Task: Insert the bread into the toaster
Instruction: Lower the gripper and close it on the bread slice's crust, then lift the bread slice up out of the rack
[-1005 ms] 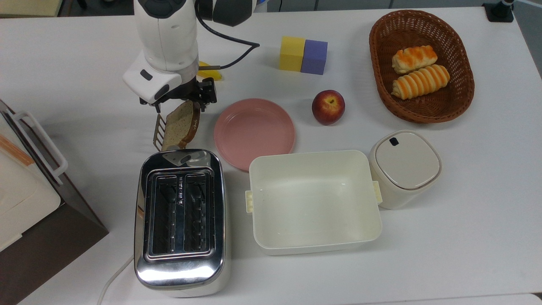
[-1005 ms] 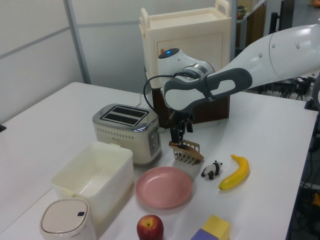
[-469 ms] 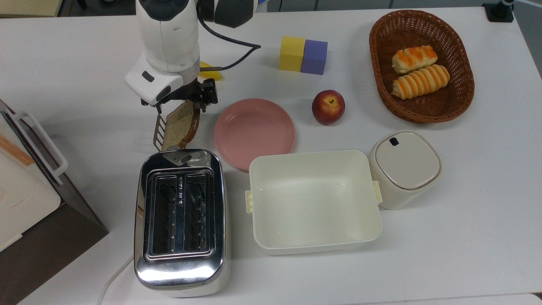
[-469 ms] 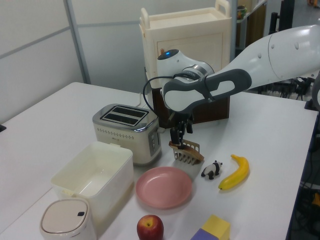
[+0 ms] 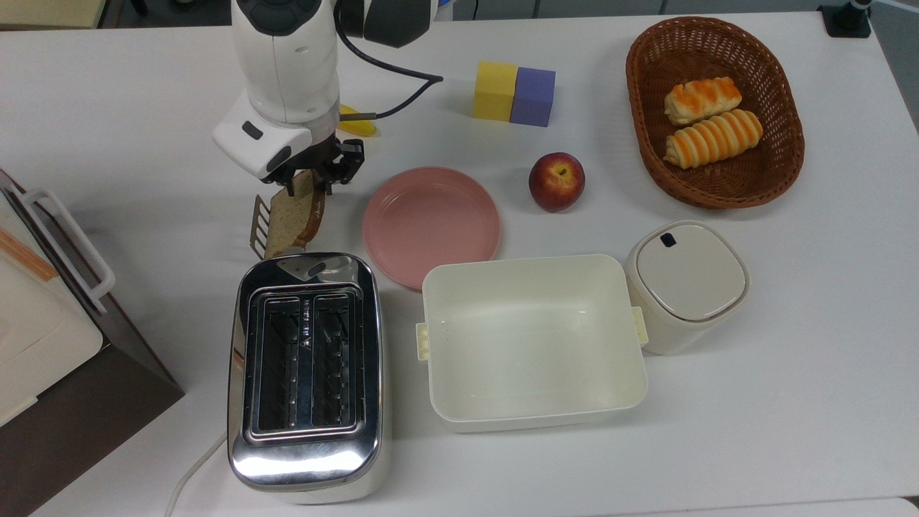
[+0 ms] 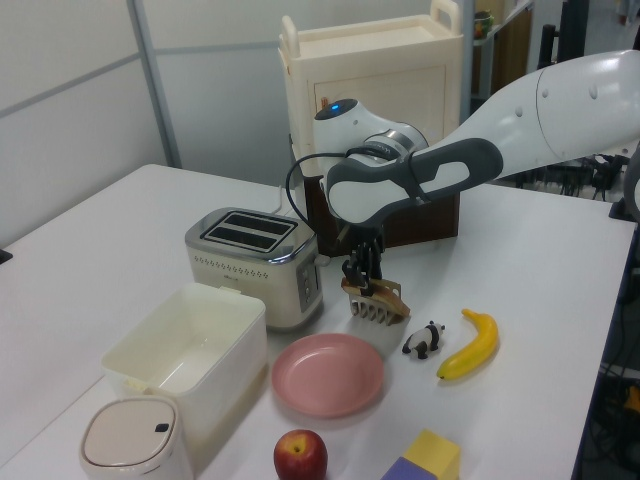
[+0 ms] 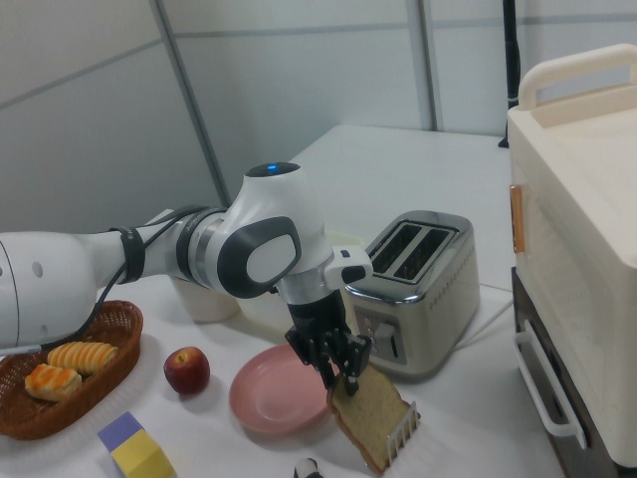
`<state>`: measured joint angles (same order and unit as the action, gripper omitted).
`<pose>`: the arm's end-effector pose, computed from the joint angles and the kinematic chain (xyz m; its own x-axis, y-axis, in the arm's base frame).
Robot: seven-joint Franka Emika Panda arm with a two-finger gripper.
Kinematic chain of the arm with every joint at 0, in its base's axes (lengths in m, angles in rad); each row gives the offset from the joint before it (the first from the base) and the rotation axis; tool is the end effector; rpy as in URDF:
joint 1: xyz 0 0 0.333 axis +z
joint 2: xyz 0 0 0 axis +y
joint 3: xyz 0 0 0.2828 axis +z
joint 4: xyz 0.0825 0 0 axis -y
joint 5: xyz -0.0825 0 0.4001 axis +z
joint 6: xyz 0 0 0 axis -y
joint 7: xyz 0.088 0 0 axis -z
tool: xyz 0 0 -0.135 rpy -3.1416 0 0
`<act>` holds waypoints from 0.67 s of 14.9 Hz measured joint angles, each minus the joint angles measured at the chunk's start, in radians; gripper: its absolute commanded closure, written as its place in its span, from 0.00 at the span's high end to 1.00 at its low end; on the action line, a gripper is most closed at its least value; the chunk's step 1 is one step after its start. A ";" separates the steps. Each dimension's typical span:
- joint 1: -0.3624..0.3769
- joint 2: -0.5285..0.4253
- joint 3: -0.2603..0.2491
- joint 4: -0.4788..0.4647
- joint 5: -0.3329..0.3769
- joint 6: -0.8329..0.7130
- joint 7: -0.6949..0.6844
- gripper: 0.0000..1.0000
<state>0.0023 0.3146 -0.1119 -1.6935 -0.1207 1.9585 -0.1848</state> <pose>0.6402 -0.0776 0.3447 0.9895 0.1224 -0.0772 0.1318 -0.9825 0.1315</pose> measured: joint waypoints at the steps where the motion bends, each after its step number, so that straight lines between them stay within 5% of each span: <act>1: 0.000 0.000 0.000 0.000 0.000 0.000 0.000 0.18; 4: 0.001 0.000 0.000 0.000 0.000 0.005 0.000 0.06; 10: 0.000 0.000 -0.001 0.004 0.000 0.024 0.000 0.05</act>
<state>0.0026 0.3142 -0.1132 -1.6899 -0.1211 1.9820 -0.1849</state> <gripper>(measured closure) 0.912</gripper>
